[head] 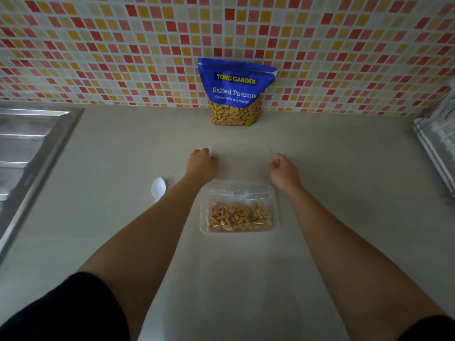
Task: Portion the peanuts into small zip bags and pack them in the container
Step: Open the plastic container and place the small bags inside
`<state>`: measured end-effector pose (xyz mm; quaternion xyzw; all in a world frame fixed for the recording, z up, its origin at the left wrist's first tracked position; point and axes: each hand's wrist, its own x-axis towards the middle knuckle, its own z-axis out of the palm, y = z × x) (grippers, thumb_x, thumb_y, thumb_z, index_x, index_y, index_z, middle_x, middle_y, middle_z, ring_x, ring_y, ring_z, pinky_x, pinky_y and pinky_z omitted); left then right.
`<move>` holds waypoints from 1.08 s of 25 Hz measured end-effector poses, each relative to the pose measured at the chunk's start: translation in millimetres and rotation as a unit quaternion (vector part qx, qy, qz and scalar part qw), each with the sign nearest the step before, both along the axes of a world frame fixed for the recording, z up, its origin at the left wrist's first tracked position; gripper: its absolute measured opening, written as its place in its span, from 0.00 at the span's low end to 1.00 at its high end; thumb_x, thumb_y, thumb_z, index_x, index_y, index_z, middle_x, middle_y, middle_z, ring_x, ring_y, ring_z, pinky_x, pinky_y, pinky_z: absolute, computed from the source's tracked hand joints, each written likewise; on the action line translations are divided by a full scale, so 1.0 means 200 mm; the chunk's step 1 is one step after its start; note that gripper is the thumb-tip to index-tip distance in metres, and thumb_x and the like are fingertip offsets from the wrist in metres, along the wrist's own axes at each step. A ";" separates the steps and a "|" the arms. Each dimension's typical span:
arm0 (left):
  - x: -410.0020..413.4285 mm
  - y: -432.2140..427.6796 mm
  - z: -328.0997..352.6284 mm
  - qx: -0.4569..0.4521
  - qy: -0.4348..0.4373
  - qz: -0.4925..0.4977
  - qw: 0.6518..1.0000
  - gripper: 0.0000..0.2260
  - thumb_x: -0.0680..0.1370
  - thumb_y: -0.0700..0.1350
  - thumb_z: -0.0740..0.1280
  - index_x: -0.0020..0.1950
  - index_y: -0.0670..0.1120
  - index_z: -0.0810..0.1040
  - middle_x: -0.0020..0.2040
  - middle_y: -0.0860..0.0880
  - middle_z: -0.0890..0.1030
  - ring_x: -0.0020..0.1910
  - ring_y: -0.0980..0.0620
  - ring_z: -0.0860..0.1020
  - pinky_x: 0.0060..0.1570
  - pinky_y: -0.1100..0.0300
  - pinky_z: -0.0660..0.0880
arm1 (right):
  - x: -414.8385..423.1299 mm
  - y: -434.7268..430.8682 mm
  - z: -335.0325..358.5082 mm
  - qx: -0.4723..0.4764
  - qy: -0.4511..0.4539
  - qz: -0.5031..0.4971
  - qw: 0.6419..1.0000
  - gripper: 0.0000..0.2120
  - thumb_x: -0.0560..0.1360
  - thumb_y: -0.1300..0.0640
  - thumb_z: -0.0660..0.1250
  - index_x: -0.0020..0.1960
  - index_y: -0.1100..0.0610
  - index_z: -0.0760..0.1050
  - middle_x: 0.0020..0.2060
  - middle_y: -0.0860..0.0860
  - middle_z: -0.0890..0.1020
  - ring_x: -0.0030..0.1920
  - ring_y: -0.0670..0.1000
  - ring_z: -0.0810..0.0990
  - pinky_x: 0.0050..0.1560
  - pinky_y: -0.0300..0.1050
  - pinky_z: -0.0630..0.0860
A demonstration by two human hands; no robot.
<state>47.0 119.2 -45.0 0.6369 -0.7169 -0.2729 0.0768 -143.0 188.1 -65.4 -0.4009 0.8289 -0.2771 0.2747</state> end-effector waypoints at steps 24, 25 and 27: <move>0.23 0.61 -0.09 -0.062 0.135 0.096 0.984 0.17 0.78 0.38 0.61 0.67 0.40 0.73 0.53 0.41 0.79 0.50 0.43 0.78 0.47 0.64 0.67 | 0.26 0.50 -0.08 -0.118 -0.095 -0.014 0.988 0.21 0.79 0.64 0.56 0.72 0.57 0.62 0.67 0.52 0.71 0.67 0.50 0.70 0.59 0.29 0.60; 0.23 0.62 -0.09 -0.068 0.128 0.088 0.986 0.17 0.78 0.37 0.60 0.66 0.40 0.73 0.49 0.41 0.80 0.48 0.43 0.78 0.44 0.63 0.66 | 0.26 0.51 -0.08 -0.119 -0.093 -0.012 0.988 0.21 0.79 0.64 0.56 0.72 0.56 0.63 0.68 0.52 0.71 0.68 0.50 0.70 0.60 0.31 0.61; 0.25 0.62 -0.09 -0.067 0.140 0.100 0.983 0.17 0.78 0.37 0.60 0.67 0.40 0.72 0.48 0.40 0.81 0.48 0.42 0.78 0.45 0.59 0.69 | 0.28 0.52 -0.09 -0.123 -0.094 -0.005 0.988 0.21 0.80 0.63 0.55 0.71 0.56 0.63 0.68 0.52 0.71 0.68 0.51 0.70 0.60 0.31 0.61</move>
